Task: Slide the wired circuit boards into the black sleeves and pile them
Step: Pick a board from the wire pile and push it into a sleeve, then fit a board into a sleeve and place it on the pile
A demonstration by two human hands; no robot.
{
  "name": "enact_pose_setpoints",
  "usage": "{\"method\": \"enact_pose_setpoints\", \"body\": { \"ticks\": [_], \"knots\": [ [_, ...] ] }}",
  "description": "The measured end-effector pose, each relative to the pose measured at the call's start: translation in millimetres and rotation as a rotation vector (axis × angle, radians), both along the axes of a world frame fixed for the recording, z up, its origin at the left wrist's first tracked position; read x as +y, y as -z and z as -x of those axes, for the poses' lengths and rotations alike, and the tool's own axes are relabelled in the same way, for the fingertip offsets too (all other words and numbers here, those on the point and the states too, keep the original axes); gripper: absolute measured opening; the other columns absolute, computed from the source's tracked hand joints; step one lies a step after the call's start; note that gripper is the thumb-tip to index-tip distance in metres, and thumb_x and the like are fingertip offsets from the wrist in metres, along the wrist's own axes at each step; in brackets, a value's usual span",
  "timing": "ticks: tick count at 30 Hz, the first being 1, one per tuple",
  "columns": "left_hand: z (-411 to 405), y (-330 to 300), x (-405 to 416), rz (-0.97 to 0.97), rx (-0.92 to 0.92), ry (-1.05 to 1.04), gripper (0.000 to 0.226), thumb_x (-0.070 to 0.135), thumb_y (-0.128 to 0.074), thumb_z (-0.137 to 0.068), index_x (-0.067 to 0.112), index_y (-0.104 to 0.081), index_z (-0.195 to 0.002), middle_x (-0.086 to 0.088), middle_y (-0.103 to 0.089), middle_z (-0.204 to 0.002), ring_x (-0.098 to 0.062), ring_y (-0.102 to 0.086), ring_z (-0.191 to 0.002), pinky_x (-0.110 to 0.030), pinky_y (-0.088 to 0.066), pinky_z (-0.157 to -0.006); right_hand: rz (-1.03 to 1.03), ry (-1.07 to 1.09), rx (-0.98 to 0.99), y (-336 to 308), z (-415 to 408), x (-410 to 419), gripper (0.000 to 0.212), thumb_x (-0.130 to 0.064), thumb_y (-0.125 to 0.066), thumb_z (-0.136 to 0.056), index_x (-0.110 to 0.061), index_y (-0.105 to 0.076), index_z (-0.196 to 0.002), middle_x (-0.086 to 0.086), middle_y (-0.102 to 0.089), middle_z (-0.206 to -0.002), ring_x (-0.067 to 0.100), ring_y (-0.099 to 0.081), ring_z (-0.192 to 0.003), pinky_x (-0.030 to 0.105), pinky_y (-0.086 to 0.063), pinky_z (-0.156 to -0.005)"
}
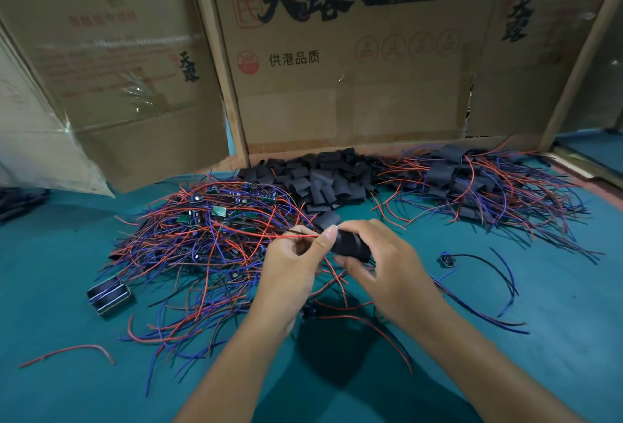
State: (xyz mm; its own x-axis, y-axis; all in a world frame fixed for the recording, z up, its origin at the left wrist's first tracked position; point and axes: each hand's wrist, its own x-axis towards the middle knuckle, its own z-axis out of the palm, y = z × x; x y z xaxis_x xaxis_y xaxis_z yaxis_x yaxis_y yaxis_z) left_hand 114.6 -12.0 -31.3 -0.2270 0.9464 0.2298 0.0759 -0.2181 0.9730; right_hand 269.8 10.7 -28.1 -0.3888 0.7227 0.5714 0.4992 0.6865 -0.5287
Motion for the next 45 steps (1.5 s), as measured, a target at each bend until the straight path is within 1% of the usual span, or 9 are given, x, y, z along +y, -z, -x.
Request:
{"method": "enact_pose_setpoints", "body": {
  "ticks": [3,8,16,23,29,33,37,40,45],
  "knots": [
    [-3,-2,0,0.059,-0.128,0.03,0.032,0.031,-0.064,-0.094,0.026,-0.064,-0.062,0.004,-0.05,-0.058,-0.01,-0.042,-0.053,-0.021,-0.038,-0.052,0.017,0.006,0.003,-2,-3,1,0.032,-0.024,-0.07,-0.089,-0.018,-0.061,-0.119,-0.003,-0.059,-0.105,0.017,-0.055,-0.095,0.029,-0.044,-0.085],
    [-2,-5,-1,0.11,-0.157,0.074,0.039,0.02,-0.06,-0.097,0.026,-0.062,-0.059,0.003,-0.052,-0.059,-0.01,-0.043,-0.052,-0.024,-0.036,-0.053,0.009,-0.001,0.02,-4,-5,3,0.035,-0.024,-0.072,-0.087,-0.017,-0.063,-0.12,-0.001,-0.057,-0.103,0.006,-0.048,-0.09,0.008,-0.034,-0.083],
    [2,-1,0,0.096,-0.086,0.029,0.038,0.03,-0.067,-0.094,0.025,-0.064,-0.057,0.001,-0.052,-0.055,-0.01,-0.043,-0.051,-0.019,-0.038,-0.051,0.013,0.006,-0.048,-3,-5,3,0.038,-0.031,-0.069,-0.09,-0.019,-0.062,-0.125,-0.004,-0.059,-0.102,0.011,-0.053,-0.09,0.027,-0.043,-0.084],
    [3,-3,-1,0.033,0.049,0.036,0.03,0.021,-0.064,-0.096,0.019,-0.059,-0.067,0.002,-0.047,-0.057,-0.011,-0.038,-0.052,-0.019,-0.034,-0.05,0.007,0.0,-0.075,-1,-3,3,0.037,-0.03,-0.066,-0.092,-0.016,-0.062,-0.126,0.001,-0.061,-0.1,0.02,-0.057,-0.091,0.035,-0.046,-0.082],
    [0,-4,-2,0.251,-0.266,0.106,0.043,0.011,-0.061,-0.095,0.02,-0.06,-0.052,-0.003,-0.047,-0.055,-0.012,-0.037,-0.046,-0.021,-0.031,-0.046,-0.044,0.014,-0.208,-4,-1,-5,0.034,-0.025,-0.06,-0.095,-0.012,-0.06,-0.127,0.007,-0.061,-0.099,0.03,-0.059,-0.089,0.041,-0.047,-0.073],
    [3,-5,-2,0.33,-0.347,0.179,0.038,0.01,-0.062,-0.09,0.019,-0.055,-0.053,0.0,-0.043,-0.053,-0.013,-0.034,-0.047,-0.02,-0.029,-0.045,-0.05,0.06,-0.329,-7,0,-6,0.029,-0.022,-0.057,-0.096,-0.013,-0.06,-0.124,0.007,-0.058,-0.1,0.031,-0.057,-0.09,0.036,-0.04,-0.073],
    [2,-1,-1,0.331,-0.384,0.174,0.038,0.013,-0.063,-0.092,0.02,-0.056,-0.055,0.001,-0.041,-0.054,-0.011,-0.031,-0.044,-0.019,-0.026,-0.042,0.019,0.13,-0.491,-10,0,-3,0.031,-0.036,-0.039,-0.102,-0.021,-0.051,-0.126,-0.001,-0.056,-0.112,0.025,-0.056,-0.103,0.035,-0.041,-0.08],
    [6,0,3,0.241,-0.21,0.079,0.044,0.019,-0.063,-0.095,0.021,-0.053,-0.053,0.003,-0.035,-0.052,-0.01,-0.024,-0.042,-0.021,-0.019,-0.043,-0.003,0.253,-0.62,-18,-9,23,0.032,-0.044,-0.03,-0.103,-0.022,-0.049,-0.117,-0.005,-0.059,-0.11,0.024,-0.059,-0.1,0.038,-0.044,-0.075],
    [18,8,5,0.052,0.534,-0.137,0.044,0.033,-0.063,-0.094,0.017,-0.044,-0.057,0.009,-0.037,-0.046,-0.009,-0.028,-0.046,-0.026,-0.023,-0.047,-0.14,0.407,-0.835,-33,-39,109,0.034,-0.043,-0.032,-0.104,-0.019,-0.049,-0.121,0.0,-0.061,-0.111,0.023,-0.063,-0.098,0.035,-0.047,-0.066]
  ]
}}
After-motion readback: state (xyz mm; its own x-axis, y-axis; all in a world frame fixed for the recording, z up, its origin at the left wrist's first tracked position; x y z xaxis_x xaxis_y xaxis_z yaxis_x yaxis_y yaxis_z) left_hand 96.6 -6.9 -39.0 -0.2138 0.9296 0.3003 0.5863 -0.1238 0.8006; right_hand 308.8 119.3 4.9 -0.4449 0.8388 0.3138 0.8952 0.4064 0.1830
